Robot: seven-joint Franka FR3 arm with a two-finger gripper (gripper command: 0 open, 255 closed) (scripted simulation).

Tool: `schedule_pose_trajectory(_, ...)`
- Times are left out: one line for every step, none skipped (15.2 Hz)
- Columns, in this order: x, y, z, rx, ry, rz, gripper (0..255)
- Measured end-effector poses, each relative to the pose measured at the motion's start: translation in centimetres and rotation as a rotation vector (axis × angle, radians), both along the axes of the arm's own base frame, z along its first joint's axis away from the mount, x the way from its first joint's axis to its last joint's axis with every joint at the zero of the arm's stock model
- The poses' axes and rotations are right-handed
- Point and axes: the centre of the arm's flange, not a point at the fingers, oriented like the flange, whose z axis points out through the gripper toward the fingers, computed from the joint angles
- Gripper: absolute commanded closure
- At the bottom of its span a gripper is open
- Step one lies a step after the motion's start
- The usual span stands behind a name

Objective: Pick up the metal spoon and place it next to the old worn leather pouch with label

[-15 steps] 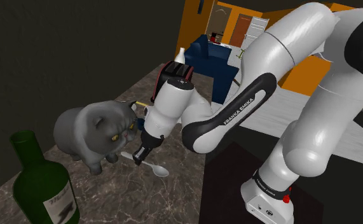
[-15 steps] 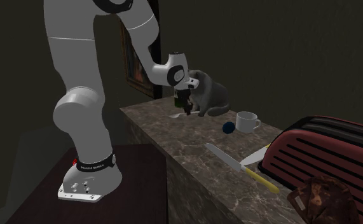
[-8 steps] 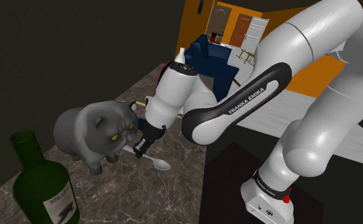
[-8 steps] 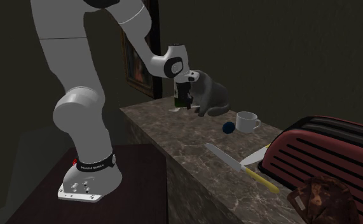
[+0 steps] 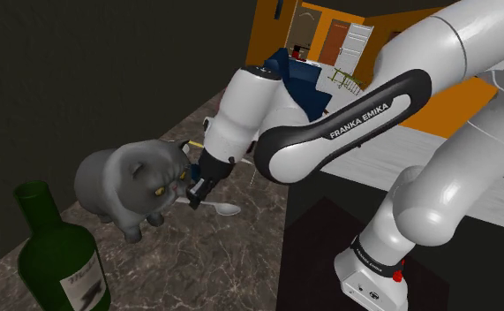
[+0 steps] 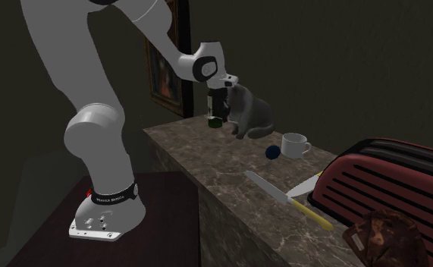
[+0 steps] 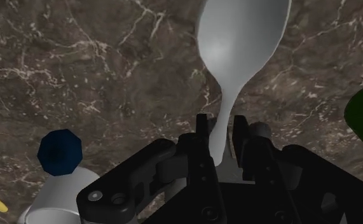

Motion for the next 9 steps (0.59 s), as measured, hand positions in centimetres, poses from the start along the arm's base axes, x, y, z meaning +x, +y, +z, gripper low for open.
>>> schedule_pose_trajectory(0.1,0.0,0.5,0.0,0.0,0.0,255)
schedule_pose_trajectory(0.0,0.0,1.0,0.0,0.0,0.0,255)
schedule_pose_trajectory(-0.1,0.1,1.6,0.0,0.0,0.0,255)
schedule_pose_trajectory(-0.1,0.1,2.2,-0.001,0.001,0.0,255)
schedule_pose_trajectory(-0.1,0.0,2.6,-0.001,0.001,0.0,255)
schedule_pose_trajectory(0.0,0.0,3.1,-0.001,0.001,0.0,255)
schedule_pose_trajectory(-0.1,-0.1,3.6,-0.001,0.001,0.0,255)
schedule_pose_trajectory(-0.1,0.0,4.2,-0.001,0.002,0.0,255)
schedule_pose_trajectory(-0.1,0.0,4.7,-0.001,0.002,0.0,255)
